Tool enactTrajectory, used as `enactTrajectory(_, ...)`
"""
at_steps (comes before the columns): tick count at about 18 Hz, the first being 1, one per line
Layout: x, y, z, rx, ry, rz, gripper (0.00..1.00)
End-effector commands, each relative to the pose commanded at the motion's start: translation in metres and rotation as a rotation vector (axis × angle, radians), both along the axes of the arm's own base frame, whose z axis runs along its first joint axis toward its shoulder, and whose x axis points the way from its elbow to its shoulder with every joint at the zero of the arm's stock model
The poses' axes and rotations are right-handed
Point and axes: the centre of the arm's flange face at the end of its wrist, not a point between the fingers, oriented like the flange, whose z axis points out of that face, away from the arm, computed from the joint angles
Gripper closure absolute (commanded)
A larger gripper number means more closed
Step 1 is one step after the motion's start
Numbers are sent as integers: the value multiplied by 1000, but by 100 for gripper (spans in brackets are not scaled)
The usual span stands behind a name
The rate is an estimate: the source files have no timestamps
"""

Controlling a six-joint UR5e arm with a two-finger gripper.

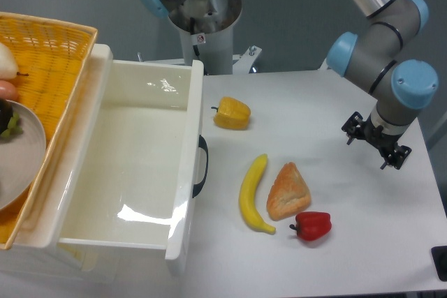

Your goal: Pick up the red pepper

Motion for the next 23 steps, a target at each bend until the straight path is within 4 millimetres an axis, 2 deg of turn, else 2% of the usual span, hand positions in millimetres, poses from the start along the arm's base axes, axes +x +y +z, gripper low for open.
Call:
enactTrajectory(4,2,1,2,3,1,6,0)
enactTrajectory(8,9,13,16,15,26,-6,0)
enactTrajectory(13,9,17,24,74,15,164,0)
enactTrajectory(16,18,31,25,86,7,251,0)
enactTrajectory(23,24,54,20,164,-8,149,0)
